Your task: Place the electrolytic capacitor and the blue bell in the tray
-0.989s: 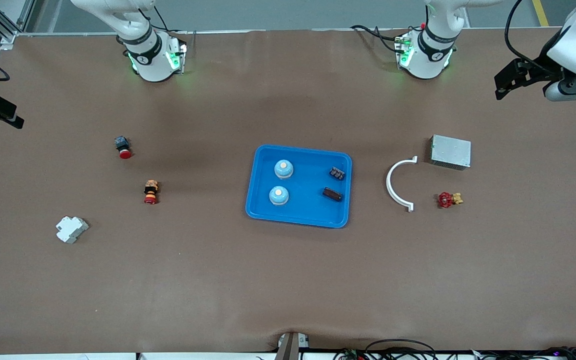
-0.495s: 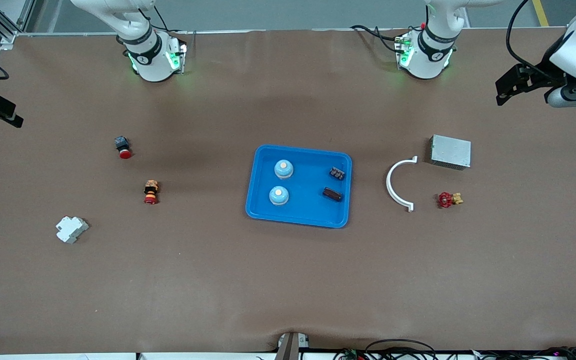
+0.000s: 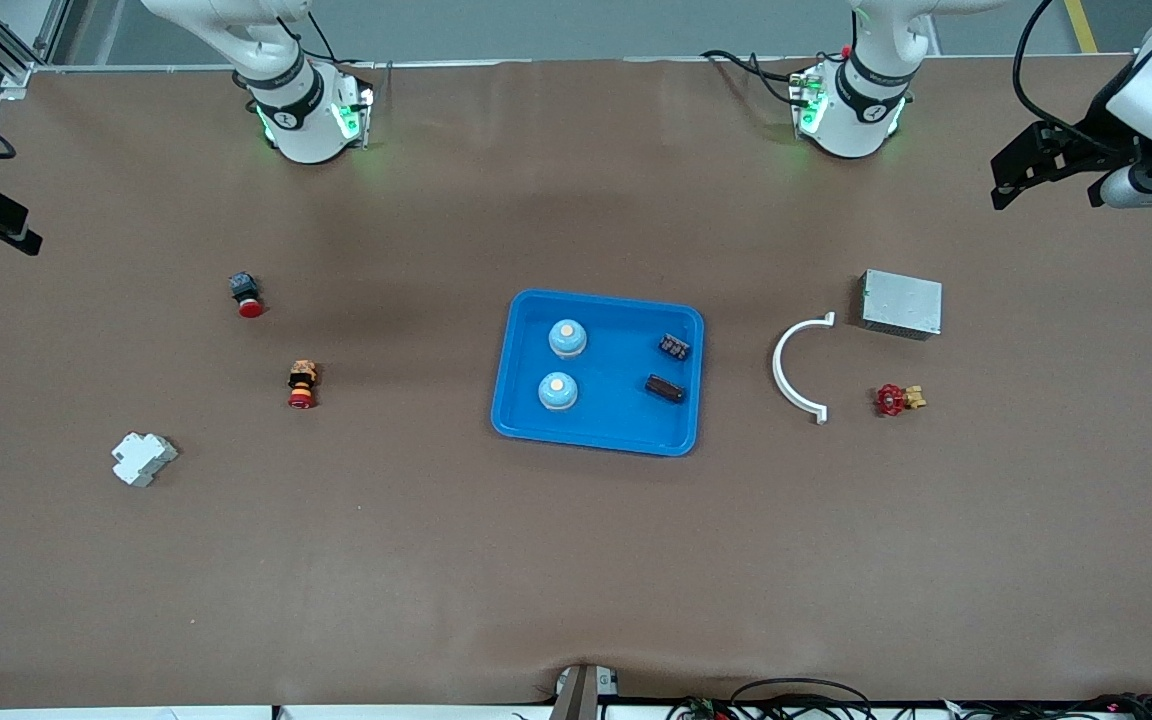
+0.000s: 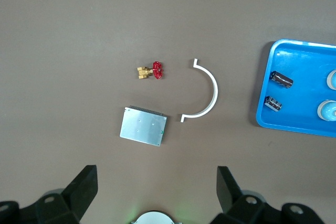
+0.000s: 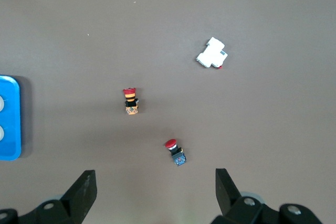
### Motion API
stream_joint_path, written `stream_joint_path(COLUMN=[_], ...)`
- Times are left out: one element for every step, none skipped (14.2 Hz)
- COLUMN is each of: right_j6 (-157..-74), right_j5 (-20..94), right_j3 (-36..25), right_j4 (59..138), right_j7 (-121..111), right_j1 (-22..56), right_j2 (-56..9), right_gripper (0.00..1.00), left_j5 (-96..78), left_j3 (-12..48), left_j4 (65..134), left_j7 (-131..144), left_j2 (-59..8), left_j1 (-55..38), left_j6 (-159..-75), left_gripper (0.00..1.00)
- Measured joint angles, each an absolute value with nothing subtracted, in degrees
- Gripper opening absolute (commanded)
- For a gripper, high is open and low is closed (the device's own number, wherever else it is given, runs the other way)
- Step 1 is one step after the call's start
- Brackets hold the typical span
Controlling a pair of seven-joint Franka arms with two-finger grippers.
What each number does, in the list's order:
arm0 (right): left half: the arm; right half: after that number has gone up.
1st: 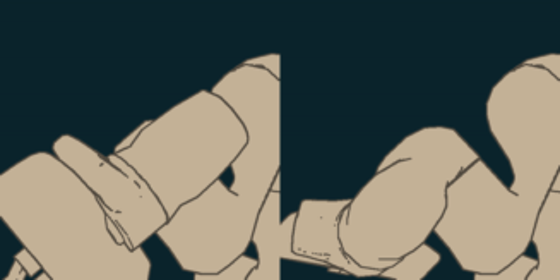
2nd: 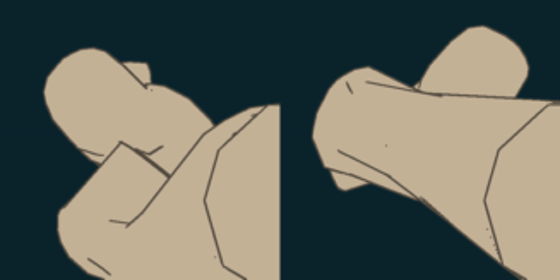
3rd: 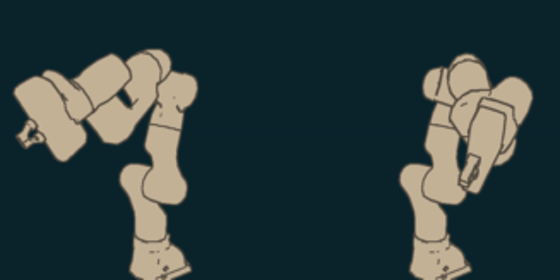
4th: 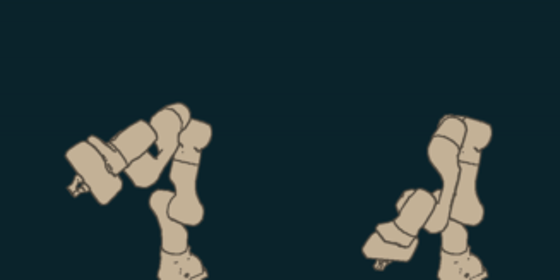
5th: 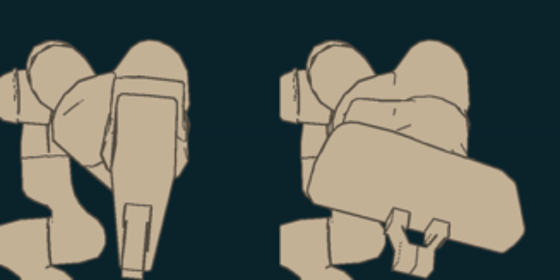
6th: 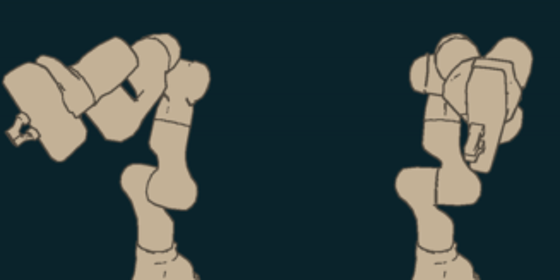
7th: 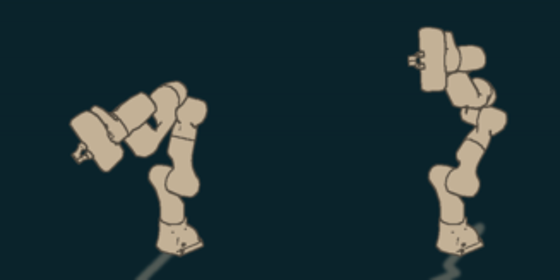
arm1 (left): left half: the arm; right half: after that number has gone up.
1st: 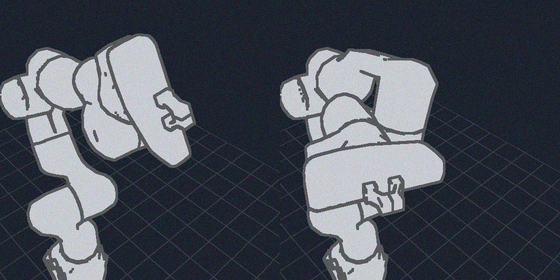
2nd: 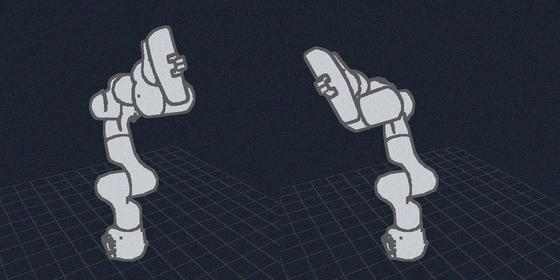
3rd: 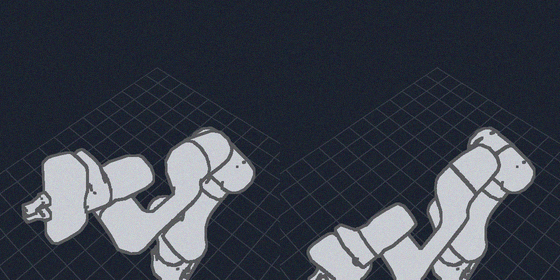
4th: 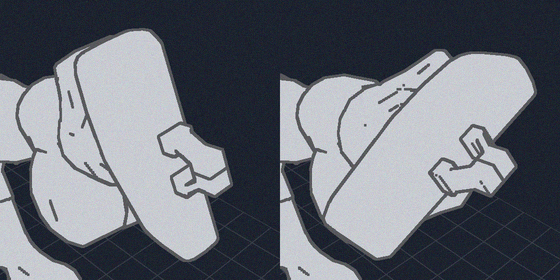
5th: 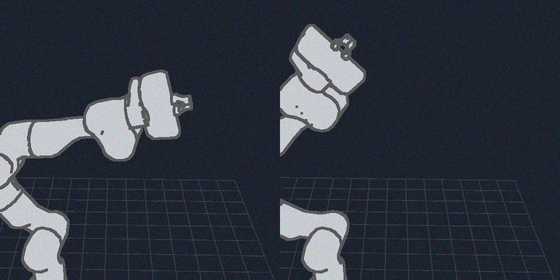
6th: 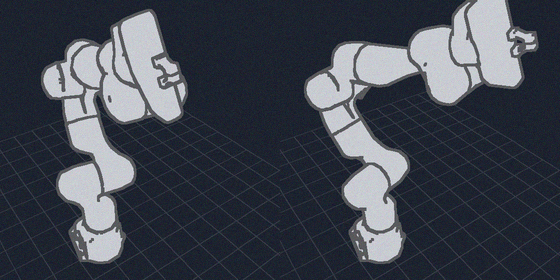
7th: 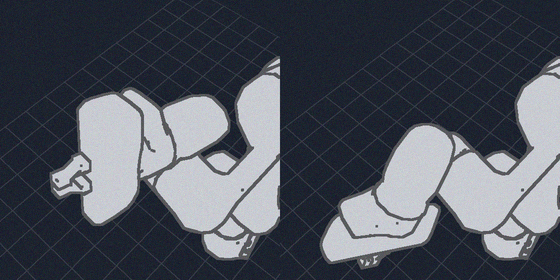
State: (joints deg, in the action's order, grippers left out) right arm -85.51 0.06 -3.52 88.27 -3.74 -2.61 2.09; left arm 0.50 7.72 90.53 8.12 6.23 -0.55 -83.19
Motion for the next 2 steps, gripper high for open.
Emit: stream_joint_path(right_j6=[-85.51,-85.52], right_j5=[-0.01,-0.03], right_j3=[-3.48,-3.47], right_j4=[88.26,88.26], right_j7=[-3.73,-3.73], right_j1=[-2.61,-2.61], right_j2=[2.09,2.09], right_gripper=[1.0,1.0], left_j5=[0.49,0.49], left_j3=[7.72,7.72], left_j4=[90.52,90.49], left_j7=[8.12,8.12], left_j2=[6.12,5.92], left_j1=[-0.55,-0.55], left_j6=[-83.19,-83.19], left_gripper=[1.0,1.0])
